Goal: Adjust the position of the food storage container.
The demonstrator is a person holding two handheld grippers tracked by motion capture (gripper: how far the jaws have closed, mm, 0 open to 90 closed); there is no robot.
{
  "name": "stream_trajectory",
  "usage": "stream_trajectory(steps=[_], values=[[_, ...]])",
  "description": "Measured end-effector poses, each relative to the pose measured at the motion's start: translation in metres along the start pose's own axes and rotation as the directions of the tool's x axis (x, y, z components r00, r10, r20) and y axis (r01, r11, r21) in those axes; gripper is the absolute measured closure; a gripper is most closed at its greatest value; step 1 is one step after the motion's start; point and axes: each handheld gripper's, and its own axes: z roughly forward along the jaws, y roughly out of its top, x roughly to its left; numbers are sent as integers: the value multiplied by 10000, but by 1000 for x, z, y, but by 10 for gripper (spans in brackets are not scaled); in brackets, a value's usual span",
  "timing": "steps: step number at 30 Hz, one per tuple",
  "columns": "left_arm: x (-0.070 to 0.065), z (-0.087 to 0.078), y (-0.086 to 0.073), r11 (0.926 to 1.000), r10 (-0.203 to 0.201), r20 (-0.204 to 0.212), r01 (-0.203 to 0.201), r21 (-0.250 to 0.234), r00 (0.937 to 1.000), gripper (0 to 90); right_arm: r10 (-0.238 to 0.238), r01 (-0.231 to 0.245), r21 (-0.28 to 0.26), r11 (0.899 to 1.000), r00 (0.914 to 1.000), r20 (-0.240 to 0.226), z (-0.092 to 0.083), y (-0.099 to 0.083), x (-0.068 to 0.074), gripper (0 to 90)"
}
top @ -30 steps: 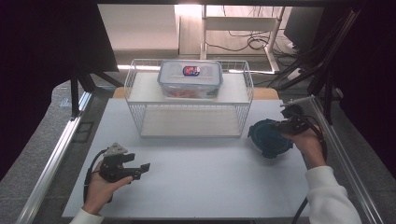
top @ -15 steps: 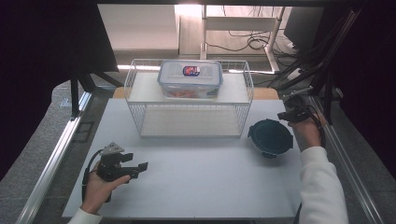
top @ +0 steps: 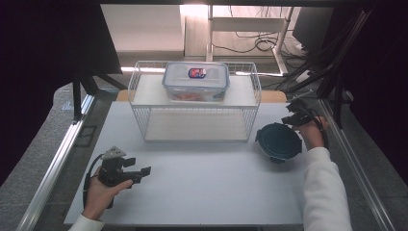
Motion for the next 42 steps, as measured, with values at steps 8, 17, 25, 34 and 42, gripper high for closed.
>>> stream_trajectory(steps=[8, 17, 25, 34, 42], values=[[2, 2, -1, 10000, -59, -6, 59, 62, 10000, 231, -479, 511, 334, 9981, 9949, -891, 6, 3, 16, 890], [3, 0, -2, 9999, -110, 137, 109, 67, 9998, 231, -394, 456, 577, 9973, 9939, -1035, -4, -2, 36, 890], [1, 2, -2, 9999, -30, 77, 30, 117, 10000, 231, -800, 849, 385, 9956, 9901, -1153, -12, -14, 52, 890], [1, 4, -3, 9998, -4, 52, 3, 184, 10000, 230, -513, 519, 74, 9986, 9964, -677, -26, -21, 46, 888], [1, 4, -2, 9999, -16, 77, 15, 164, 10000, 230, -231, 246, 719, 9971, 9995, -219, -35, -43, 28, 887]])
